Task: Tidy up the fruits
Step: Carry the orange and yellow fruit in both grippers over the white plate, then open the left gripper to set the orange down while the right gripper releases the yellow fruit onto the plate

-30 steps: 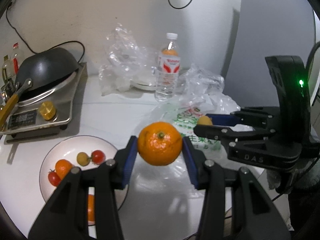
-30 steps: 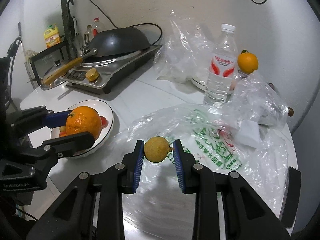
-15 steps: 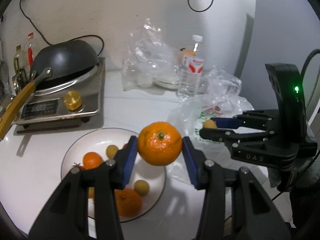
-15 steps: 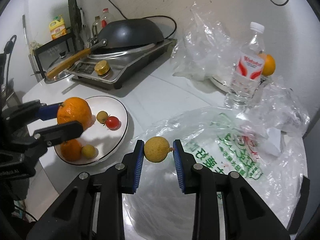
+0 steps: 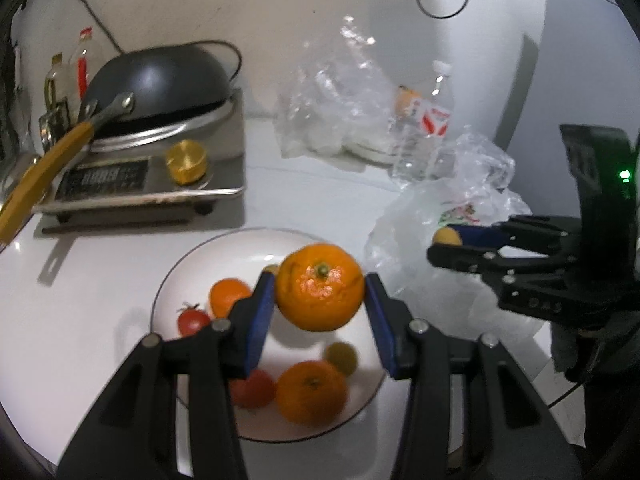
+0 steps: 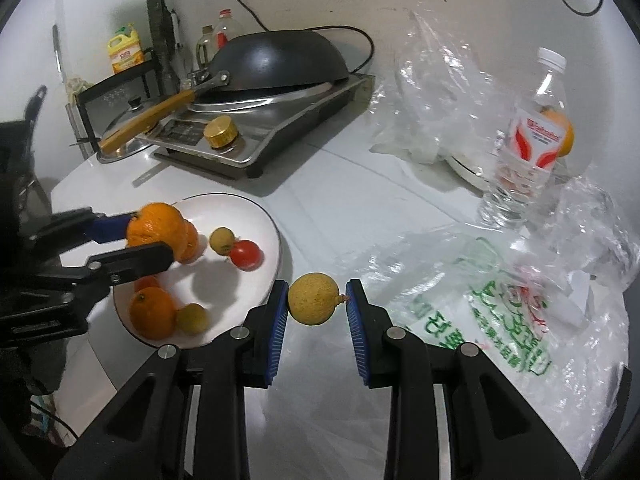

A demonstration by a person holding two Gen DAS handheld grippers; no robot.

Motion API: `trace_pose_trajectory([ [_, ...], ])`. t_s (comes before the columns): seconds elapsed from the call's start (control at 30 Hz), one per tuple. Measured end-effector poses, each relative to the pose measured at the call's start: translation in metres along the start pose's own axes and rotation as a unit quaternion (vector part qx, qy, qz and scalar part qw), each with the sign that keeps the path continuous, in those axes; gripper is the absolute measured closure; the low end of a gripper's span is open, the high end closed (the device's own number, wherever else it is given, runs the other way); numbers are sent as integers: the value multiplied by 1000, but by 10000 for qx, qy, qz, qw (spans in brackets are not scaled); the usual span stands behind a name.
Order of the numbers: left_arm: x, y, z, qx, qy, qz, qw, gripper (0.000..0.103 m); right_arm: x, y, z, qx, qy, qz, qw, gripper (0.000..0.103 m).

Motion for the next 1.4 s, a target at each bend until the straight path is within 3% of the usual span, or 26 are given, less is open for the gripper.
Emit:
trace_pose_trajectory([
  [0.37,-12,-26,-14,4,176,-477,9987,57,7,-11,-22,250,189,-38,9995,72],
  [0.83,-15,-34,0,191,-181,-654,9975,56,7,-25,-28,361,235,-129,9990,72],
  [1.13,-17,-28,-9,450,-104,-620,9970,56,6,-34,-36,417,308,-215,9984,72],
  [1.4,-12,-14,-15,456,-30,-404,9981,55,8,-45,-45,511,356,-304,9976,72],
])
Point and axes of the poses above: each gripper's, at about its wrist camera, not at the fingertips, and y roughly against the way its jaws point, z to its right, x to its top, the point moved 7 cm from there along -y, roughly the way its jaws point, and after that the axes turned 9 degrees about -z, right-handed, at the moved point
